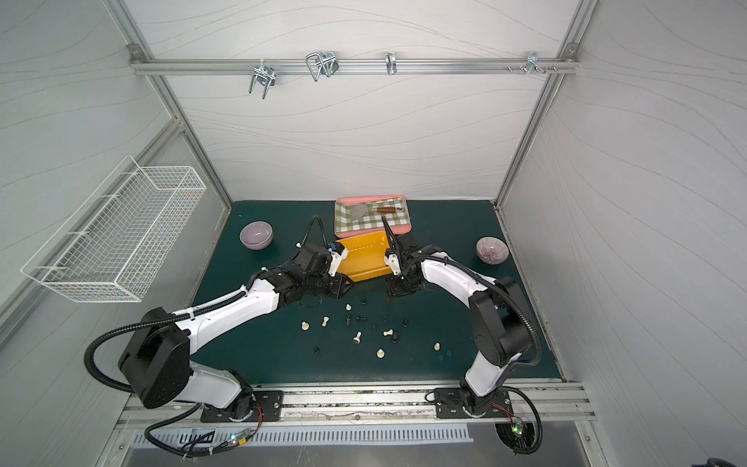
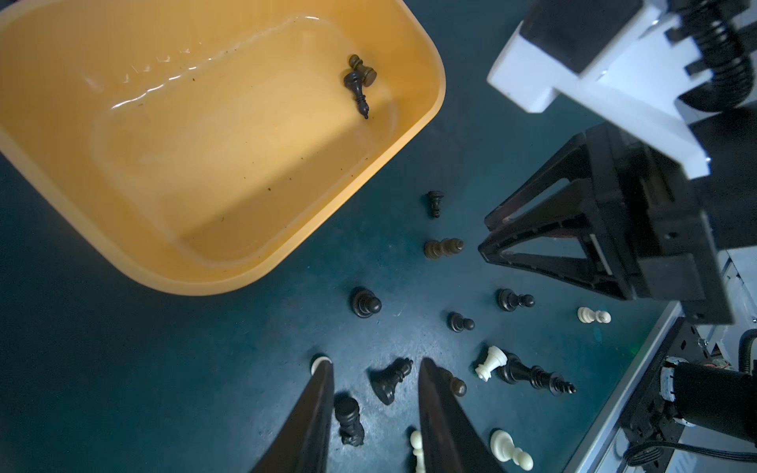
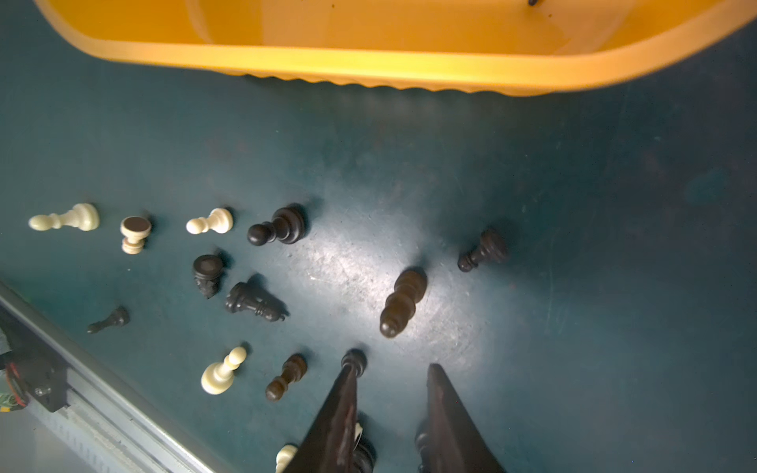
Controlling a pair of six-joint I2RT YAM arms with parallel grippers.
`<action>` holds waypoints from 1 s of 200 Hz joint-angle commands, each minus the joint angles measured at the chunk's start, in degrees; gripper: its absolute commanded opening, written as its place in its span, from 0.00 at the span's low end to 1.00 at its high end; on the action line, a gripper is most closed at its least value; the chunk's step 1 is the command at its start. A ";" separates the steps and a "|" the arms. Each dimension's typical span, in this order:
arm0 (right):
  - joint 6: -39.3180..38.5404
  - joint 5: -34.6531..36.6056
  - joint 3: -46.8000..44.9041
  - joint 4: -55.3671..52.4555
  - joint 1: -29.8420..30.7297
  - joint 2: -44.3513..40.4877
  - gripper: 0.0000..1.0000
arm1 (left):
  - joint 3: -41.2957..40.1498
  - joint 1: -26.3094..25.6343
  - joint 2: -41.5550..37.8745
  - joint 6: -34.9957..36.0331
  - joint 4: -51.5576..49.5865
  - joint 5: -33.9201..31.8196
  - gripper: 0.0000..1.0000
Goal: Put the chess pieces into the storage box
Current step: Pick up the chess piece at the center of the board.
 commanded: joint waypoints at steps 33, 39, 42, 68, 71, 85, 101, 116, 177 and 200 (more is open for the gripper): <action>-1.58 0.08 2.63 -0.50 1.19 4.07 0.32 | -0.98 -0.29 -1.51 -1.19 1.73 -0.64 0.36; -1.59 -0.28 2.77 -0.39 1.26 4.31 0.32 | -1.04 -0.25 -1.42 -1.35 1.78 -0.47 0.36; -1.52 -0.38 2.84 -0.37 1.27 4.50 0.32 | -1.04 -0.23 -1.38 -1.37 1.83 -0.33 0.36; -1.82 0.60 3.69 -0.89 1.79 5.78 0.31 | -1.26 -0.23 -1.29 -1.55 2.05 0.07 0.36; -1.76 0.66 3.74 -0.97 1.86 6.00 0.31 | -1.29 -0.29 -1.29 -1.55 2.01 0.03 0.36; -1.93 0.96 3.74 -1.10 1.90 6.42 0.31 | -1.39 -0.29 -1.44 -1.39 2.14 -0.06 0.36; -1.92 1.22 3.64 -1.11 1.96 6.80 0.30 | -1.42 -0.23 -1.55 -1.29 2.05 -0.15 0.36; -1.93 1.61 3.61 -1.08 1.97 6.96 0.28 | -1.56 -0.28 -1.48 -1.37 2.05 -0.30 0.36; -1.70 2.30 3.57 -0.91 2.08 7.61 0.18 | -1.39 -0.21 -1.29 -1.29 2.13 -0.05 0.36; -1.59 2.06 3.57 -0.78 2.08 7.75 0.15 | -1.14 -0.29 -1.15 -1.21 1.99 0.06 0.36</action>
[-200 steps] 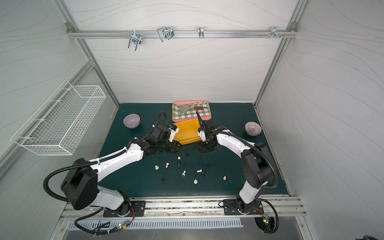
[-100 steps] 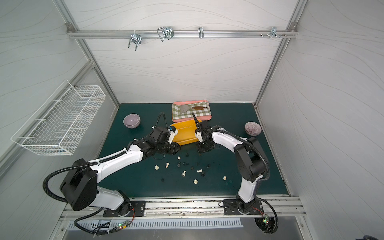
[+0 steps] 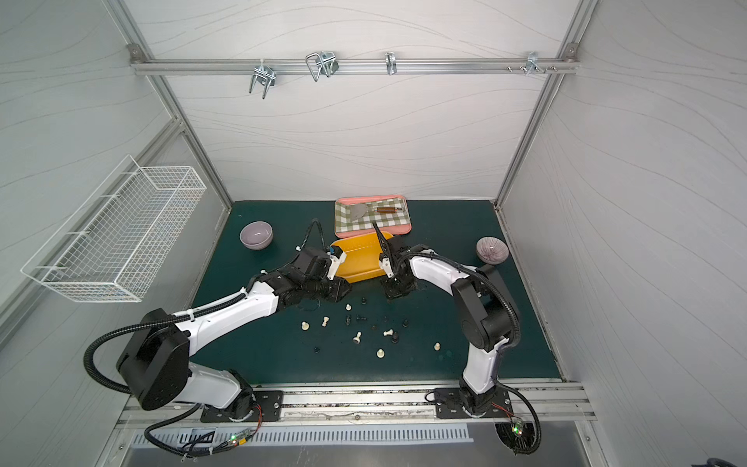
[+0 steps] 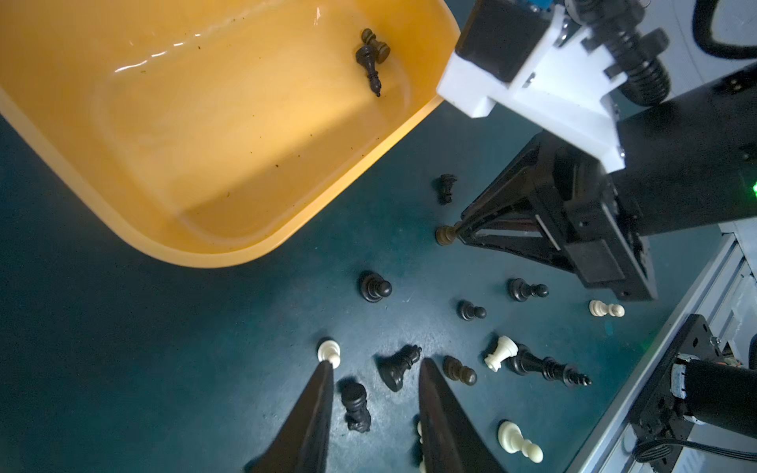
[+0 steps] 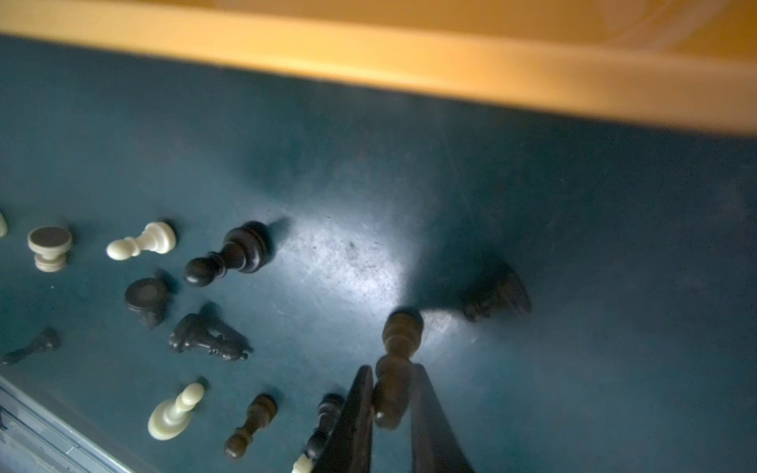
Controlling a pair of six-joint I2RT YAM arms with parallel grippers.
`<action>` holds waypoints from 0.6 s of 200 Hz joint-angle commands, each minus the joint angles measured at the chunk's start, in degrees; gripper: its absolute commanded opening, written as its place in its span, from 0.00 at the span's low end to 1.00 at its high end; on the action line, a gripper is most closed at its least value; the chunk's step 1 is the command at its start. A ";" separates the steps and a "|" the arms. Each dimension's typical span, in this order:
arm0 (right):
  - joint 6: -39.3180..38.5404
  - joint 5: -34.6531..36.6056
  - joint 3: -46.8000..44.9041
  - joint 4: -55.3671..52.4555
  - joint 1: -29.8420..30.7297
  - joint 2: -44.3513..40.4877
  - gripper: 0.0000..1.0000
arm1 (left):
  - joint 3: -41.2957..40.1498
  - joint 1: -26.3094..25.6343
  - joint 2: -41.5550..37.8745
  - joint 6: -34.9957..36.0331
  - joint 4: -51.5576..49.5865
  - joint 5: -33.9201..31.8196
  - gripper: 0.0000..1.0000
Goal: Put the chess pieces into the storage box
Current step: Pick up the chess piece at the center of the board.
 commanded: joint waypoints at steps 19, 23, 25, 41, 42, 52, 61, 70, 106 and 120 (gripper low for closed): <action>-0.38 -0.27 0.75 -0.65 0.57 0.65 0.13 | 1.01 -0.27 -0.72 -0.26 1.62 0.43 0.36; -0.35 -0.34 0.82 -0.72 0.56 0.63 0.13 | 1.09 -0.29 -0.72 -0.18 1.48 0.46 0.36; -0.39 -0.39 0.83 -0.73 0.51 0.54 0.13 | 1.25 -0.27 -0.67 -0.17 1.41 0.47 0.36; -0.37 -1.20 1.05 -1.00 0.57 -0.23 0.12 | 1.59 -0.26 -0.54 0.01 1.05 0.41 0.36; -0.38 -1.30 1.08 -1.00 0.53 -0.33 0.12 | 1.61 -0.23 -0.54 0.05 1.00 0.39 0.36; -0.54 -1.93 1.30 -1.27 0.47 -1.10 0.12 | 1.89 -0.27 -0.54 0.17 0.86 0.43 0.36; -0.53 -2.79 1.73 -1.51 0.26 -1.99 0.12 | 2.07 -0.27 -0.49 0.27 0.57 0.24 0.36; -0.57 -3.80 2.21 -1.79 -0.24 -2.98 0.12 | 2.29 -0.22 -0.45 0.36 0.31 0.19 0.36; -0.08 -8.35 6.50 -2.56 -3.60 -6.39 0.12 | 2.86 -0.28 -0.64 0.71 -0.39 0.02 0.36; -0.37 -9.33 9.05 -3.09 -4.69 -6.58 0.12 | 2.94 -0.25 -0.72 0.80 -0.37 0.00 0.36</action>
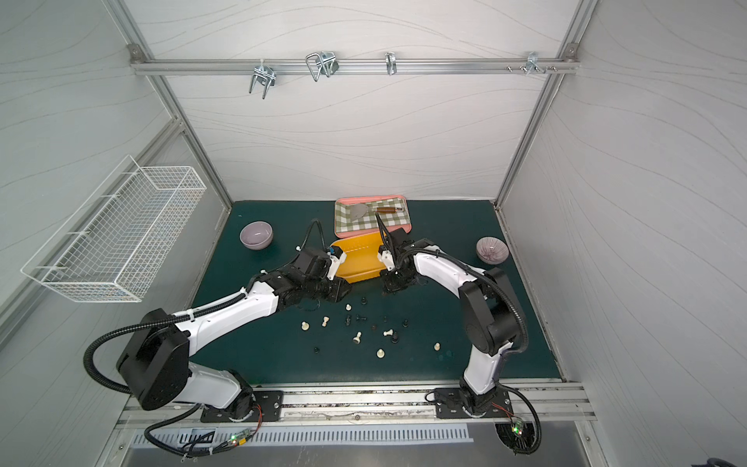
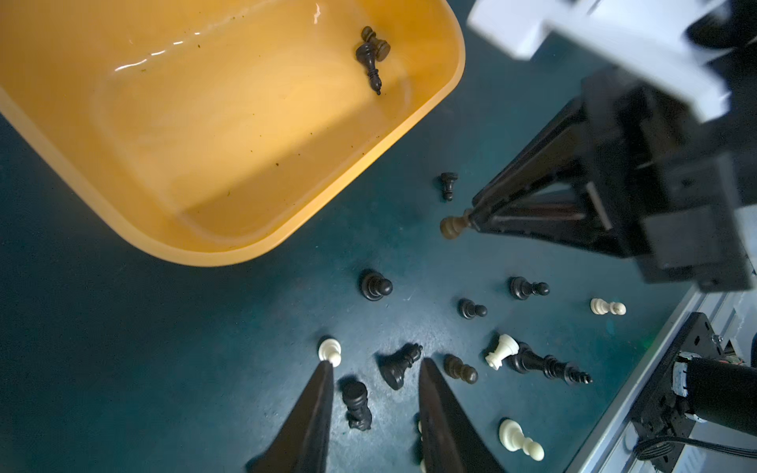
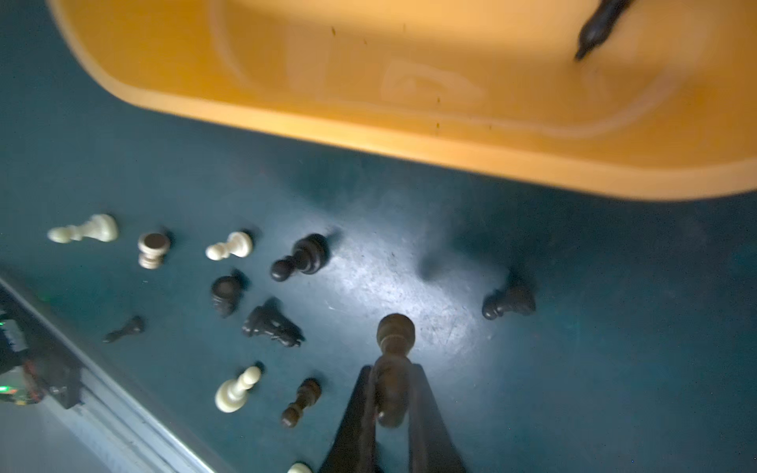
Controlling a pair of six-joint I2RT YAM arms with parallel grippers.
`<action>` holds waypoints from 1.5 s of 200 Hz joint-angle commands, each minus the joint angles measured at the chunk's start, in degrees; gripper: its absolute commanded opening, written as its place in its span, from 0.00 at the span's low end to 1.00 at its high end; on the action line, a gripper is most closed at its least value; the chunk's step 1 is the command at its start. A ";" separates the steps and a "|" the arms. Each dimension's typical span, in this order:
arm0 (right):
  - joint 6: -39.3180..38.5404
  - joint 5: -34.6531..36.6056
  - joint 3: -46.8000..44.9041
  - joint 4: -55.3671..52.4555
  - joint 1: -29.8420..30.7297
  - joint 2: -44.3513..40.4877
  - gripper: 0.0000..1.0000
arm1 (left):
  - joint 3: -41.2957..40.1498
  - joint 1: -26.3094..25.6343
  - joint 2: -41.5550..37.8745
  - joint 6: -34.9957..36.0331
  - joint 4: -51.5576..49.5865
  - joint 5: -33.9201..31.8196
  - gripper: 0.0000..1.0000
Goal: Put the chess pieces into the storage box
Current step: Pick up the chess piece at the center of the board, then place the chess piece in the storage box.
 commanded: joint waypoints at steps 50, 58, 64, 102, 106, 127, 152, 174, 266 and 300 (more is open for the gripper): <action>0.93 -4.40 12.80 0.42 -4.63 1.11 0.12 | 2.82 -0.22 -1.13 0.71 -0.30 0.19 0.36; 1.19 -4.43 14.45 0.70 -4.94 2.64 0.12 | 2.65 -0.24 -1.32 0.71 -0.25 0.15 0.36; 1.21 -4.36 15.81 0.87 -5.17 3.94 0.12 | 2.50 -0.29 -1.52 0.71 -0.22 0.12 0.36; 1.21 -3.43 25.63 -0.27 -5.89 13.36 0.12 | 1.15 -0.26 -3.38 -0.23 1.06 -1.19 0.36; 1.15 -3.22 26.70 -0.57 -5.99 14.33 0.12 | 1.15 -0.26 -3.48 -0.36 1.10 -1.26 0.36; 0.77 -1.83 31.75 -2.15 -6.70 19.15 0.12 | 1.13 -0.29 -3.79 -0.56 1.08 -1.30 0.36; 1.78 -0.73 36.87 -3.93 -8.09 24.63 0.12 | 1.15 -0.28 -3.85 -0.87 1.15 -0.94 0.36; 2.00 0.29 39.79 -4.95 -8.38 27.88 0.12 | 1.23 -0.29 -4.10 -1.39 1.14 -0.63 0.36; 3.18 1.22 40.24 -4.22 -8.39 28.83 0.18 | 1.79 -0.27 -4.06 -0.96 -0.01 -0.82 0.36; 3.45 1.07 40.13 -4.28 -8.38 28.58 0.21 | 2.19 -0.27 -4.04 -0.78 -0.68 -0.83 0.36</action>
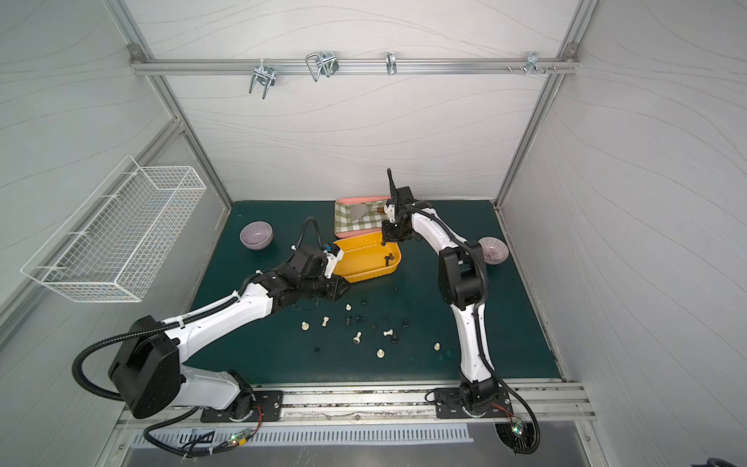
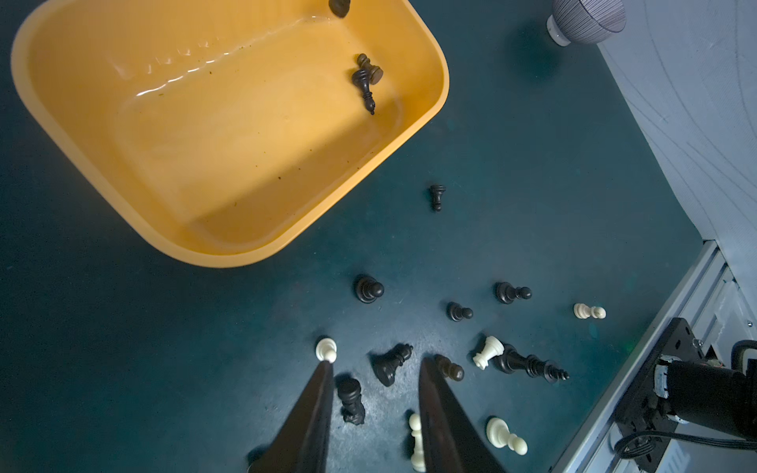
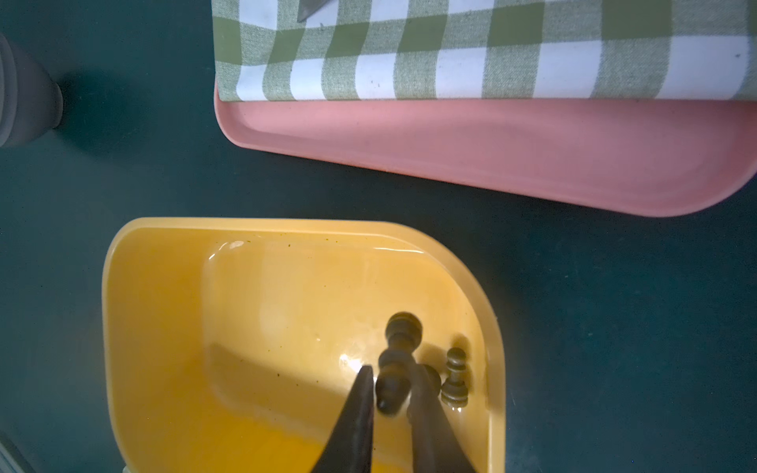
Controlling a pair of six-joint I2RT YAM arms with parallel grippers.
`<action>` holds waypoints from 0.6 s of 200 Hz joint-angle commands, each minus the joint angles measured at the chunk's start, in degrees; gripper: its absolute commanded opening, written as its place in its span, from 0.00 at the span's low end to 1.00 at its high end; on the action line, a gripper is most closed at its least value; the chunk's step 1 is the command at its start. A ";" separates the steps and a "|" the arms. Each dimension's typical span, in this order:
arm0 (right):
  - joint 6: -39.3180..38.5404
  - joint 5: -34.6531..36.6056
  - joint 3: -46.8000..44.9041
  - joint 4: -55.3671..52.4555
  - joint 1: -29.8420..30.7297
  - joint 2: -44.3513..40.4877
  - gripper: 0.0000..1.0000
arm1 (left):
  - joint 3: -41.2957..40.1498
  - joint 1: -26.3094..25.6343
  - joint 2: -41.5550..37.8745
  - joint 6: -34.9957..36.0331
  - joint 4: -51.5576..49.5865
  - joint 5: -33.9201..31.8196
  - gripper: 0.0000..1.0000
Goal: Put the chess pieces into the storage box
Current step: Place the chess piece in the storage box.
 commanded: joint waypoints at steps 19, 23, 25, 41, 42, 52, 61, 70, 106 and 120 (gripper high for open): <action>0.23 -0.10 0.92 -1.05 0.19 -0.21 0.22 | 2.46 -0.22 -1.21 0.03 -0.17 -0.47 0.36; 0.33 -0.05 0.92 -1.07 0.16 -0.27 0.22 | 2.48 -0.22 -1.21 0.15 -0.22 -0.47 0.36; 0.29 -0.09 0.92 -1.12 0.15 -0.27 0.22 | 2.48 -0.23 -1.21 0.16 -0.22 -0.48 0.36; 0.28 -0.17 0.91 -1.14 0.16 -0.71 0.22 | 2.49 -0.29 -1.30 0.07 -0.18 -0.47 0.36; 0.28 -0.18 0.87 -1.14 0.20 -0.76 0.22 | 2.45 -0.29 -1.30 0.07 -0.24 -0.48 0.36; 0.27 -0.23 0.63 -1.02 0.16 -1.10 0.22 | 2.33 -0.27 -1.43 -0.01 -0.22 -0.47 0.36; 0.30 -0.28 0.49 -0.97 0.16 -1.40 0.22 | 2.11 -0.29 -1.55 -0.02 -0.22 -0.65 0.36; 0.29 -0.37 0.40 -0.96 0.22 -1.65 0.22 | 1.86 -0.27 -1.72 -0.08 -0.22 -0.81 0.36; 0.25 0.13 0.34 -0.83 0.43 -3.29 0.22 | 1.37 -0.22 -2.31 -0.01 -0.22 -1.39 0.36; 0.25 0.34 0.26 -0.69 0.68 -4.17 0.23 | 1.37 -0.25 -2.29 -0.06 -0.28 -1.45 0.36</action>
